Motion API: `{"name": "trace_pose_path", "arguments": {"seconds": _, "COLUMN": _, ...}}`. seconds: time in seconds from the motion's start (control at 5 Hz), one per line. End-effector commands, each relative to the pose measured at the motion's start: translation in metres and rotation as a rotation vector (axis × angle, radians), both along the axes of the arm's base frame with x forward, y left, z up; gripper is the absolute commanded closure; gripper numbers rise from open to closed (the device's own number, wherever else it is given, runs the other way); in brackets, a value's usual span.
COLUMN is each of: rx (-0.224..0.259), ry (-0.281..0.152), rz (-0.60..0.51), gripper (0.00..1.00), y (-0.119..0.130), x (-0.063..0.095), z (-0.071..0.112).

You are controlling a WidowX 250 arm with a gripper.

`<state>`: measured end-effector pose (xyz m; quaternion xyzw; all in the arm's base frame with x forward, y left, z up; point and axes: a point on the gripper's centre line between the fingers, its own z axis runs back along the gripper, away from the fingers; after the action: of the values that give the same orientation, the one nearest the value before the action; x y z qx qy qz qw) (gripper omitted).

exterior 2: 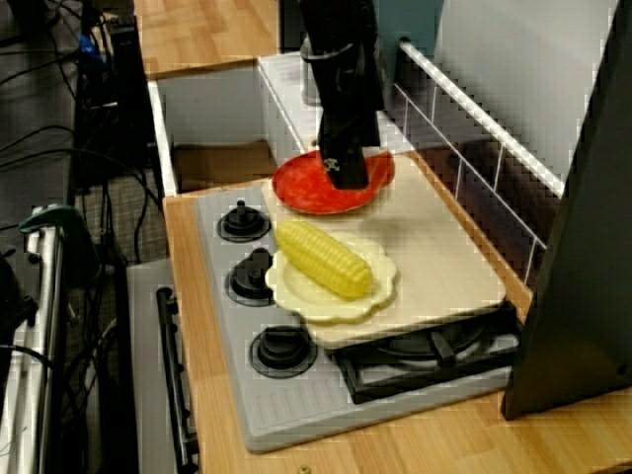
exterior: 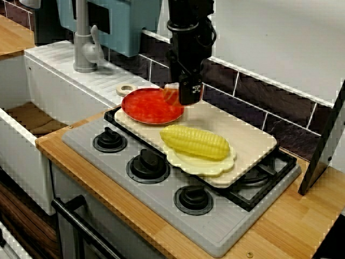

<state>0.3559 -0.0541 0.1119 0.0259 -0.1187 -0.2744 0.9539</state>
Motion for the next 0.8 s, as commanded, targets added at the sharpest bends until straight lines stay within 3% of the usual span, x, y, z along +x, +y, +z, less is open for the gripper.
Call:
{"name": "trace_pose_path", "arguments": {"seconds": 0.0, "rx": 0.016, "ry": -0.145, "rz": -0.118, "gripper": 1.0, "y": -0.028, "x": 0.015, "z": 0.022}}
{"name": "trace_pose_path", "arguments": {"seconds": 0.6, "rx": 0.076, "ry": -0.127, "rz": -0.182, "gripper": 1.0, "y": -0.055, "x": 0.029, "z": 0.005}}
